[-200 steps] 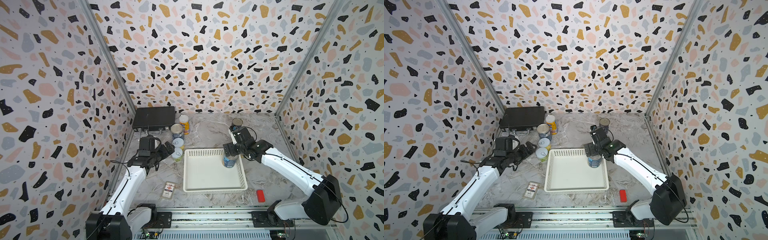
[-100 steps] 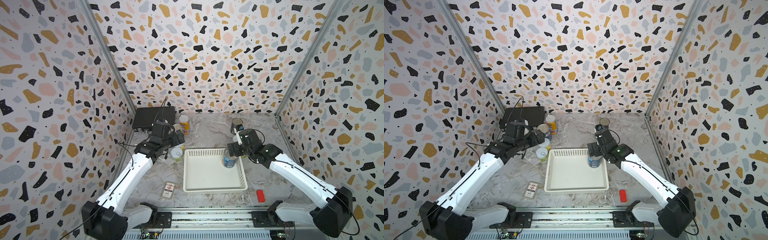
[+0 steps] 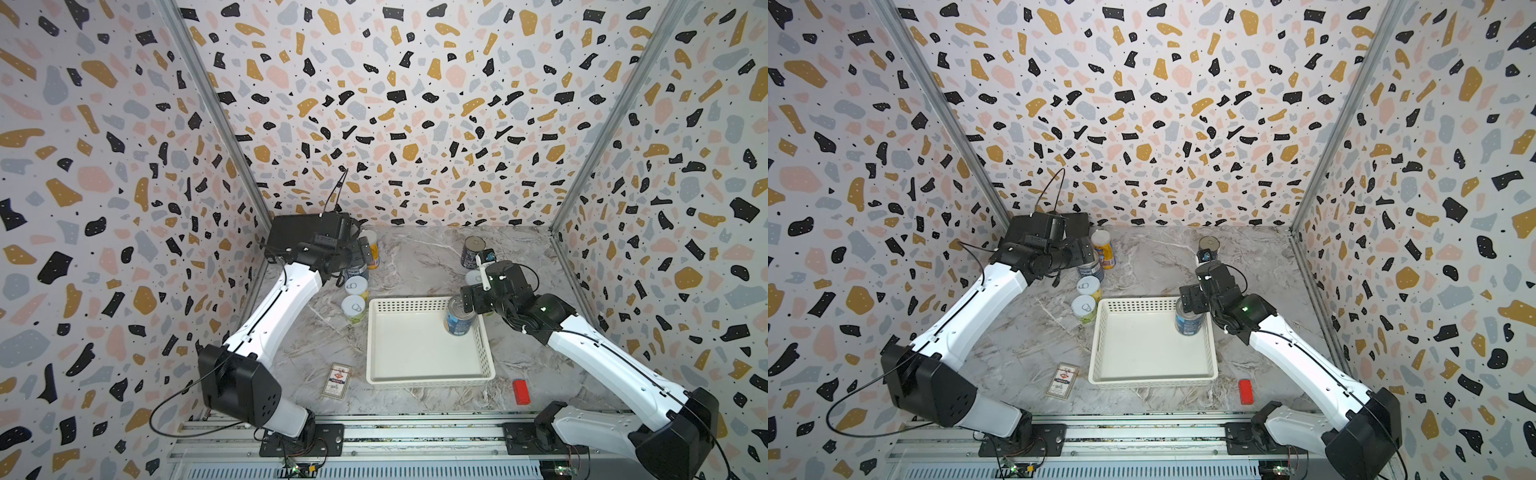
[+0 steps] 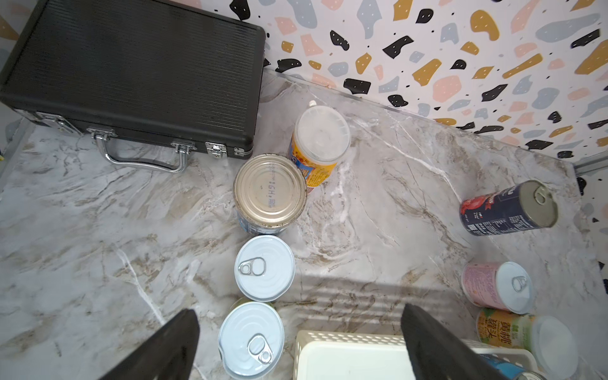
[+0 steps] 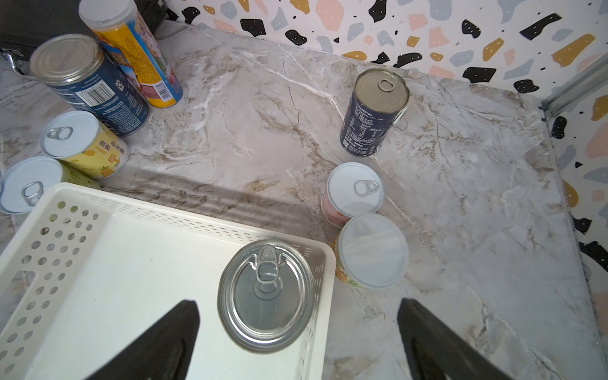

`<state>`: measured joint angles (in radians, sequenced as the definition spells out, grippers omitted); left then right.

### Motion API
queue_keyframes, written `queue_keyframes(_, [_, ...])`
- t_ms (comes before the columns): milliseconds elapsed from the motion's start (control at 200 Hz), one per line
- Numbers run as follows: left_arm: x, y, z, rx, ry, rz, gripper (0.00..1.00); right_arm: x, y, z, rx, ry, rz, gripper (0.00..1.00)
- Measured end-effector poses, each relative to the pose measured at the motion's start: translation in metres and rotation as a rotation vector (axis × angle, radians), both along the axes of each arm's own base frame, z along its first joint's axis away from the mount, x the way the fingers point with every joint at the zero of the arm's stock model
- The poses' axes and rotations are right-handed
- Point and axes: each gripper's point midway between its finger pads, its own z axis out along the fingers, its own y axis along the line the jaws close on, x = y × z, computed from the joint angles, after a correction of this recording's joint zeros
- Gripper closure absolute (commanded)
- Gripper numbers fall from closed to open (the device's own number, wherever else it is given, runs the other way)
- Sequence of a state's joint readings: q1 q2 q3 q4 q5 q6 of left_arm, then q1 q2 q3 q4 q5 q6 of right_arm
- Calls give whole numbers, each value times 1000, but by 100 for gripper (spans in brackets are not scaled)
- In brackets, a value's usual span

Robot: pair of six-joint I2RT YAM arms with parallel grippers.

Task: Put the canned food in the basket
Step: Pick up the canned food from the center of the board.

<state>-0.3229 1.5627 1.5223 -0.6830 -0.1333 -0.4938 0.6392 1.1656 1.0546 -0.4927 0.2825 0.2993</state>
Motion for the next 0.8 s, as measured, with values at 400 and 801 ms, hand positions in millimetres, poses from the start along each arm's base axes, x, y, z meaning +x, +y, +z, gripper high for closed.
queue_keyframes(400, [55, -30, -16, 103, 64, -83, 0, 0, -1, -1, 1, 1, -4, 0])
queue_keyframes(801, [115, -51, -54, 220, 117, -134, 0, 1, 1, -3, 7, 7, -5, 0])
